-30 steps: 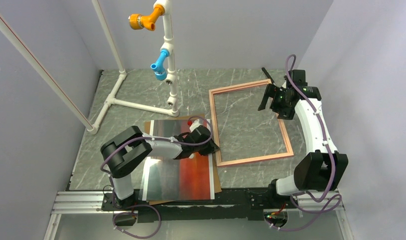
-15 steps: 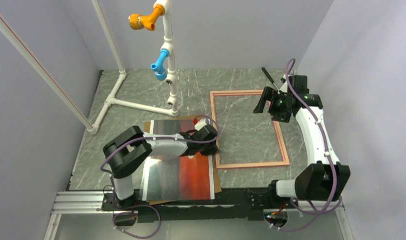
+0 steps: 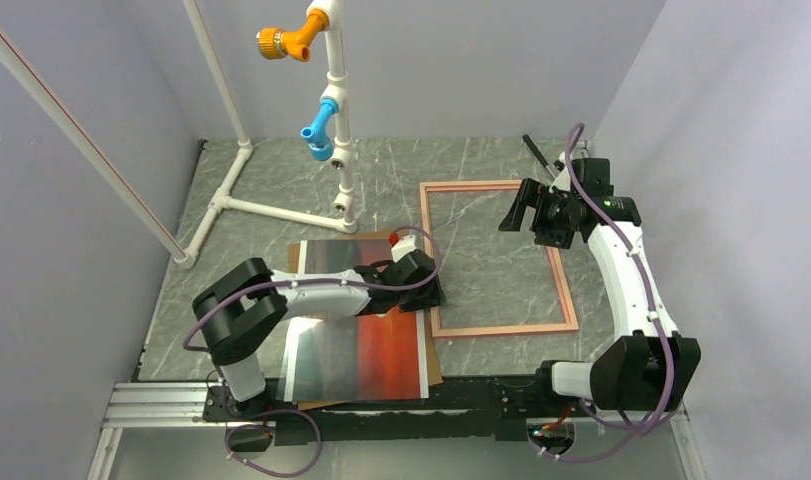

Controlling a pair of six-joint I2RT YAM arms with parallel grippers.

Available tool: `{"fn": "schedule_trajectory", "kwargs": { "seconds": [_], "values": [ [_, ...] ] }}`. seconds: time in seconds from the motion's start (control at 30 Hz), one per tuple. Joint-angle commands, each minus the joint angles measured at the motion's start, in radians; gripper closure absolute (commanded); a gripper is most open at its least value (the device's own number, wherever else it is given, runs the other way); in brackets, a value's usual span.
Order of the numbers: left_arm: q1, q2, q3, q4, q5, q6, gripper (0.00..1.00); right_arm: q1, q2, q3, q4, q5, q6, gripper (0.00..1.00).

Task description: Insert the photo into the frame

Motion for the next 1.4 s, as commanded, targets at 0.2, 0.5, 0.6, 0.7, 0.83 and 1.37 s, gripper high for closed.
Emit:
{"fn": "schedule_trajectory", "kwargs": {
  "seconds": [0.2,0.5,0.6,0.7,0.83,1.37],
  "values": [
    [-0.011,-0.329,-0.068,0.066,-0.089,0.193,0.15,0.099,-0.024,-0.05,0.084,0.012,0.036,0.0],
    [0.057,-0.716,-0.267,-0.022,-0.151,0.23,0.01,0.305,0.06,-0.061,0.128,0.151,0.088,0.04],
    [0.083,-0.842,-0.275,-0.18,-0.209,0.25,0.01,0.39,0.113,-0.058,0.146,0.219,0.107,0.09],
    [0.089,-0.961,-0.232,-0.398,-0.329,0.263,0.0,0.456,0.174,-0.049,0.164,0.264,0.127,0.13],
    [0.092,-1.06,-0.167,-0.643,-0.425,0.245,0.01,0.54,0.27,-0.045,0.207,0.265,0.168,0.19],
    [0.092,-1.196,-0.258,-0.832,-0.369,0.108,0.01,0.69,0.57,0.018,0.262,0.381,0.266,0.51]
  ]
}}
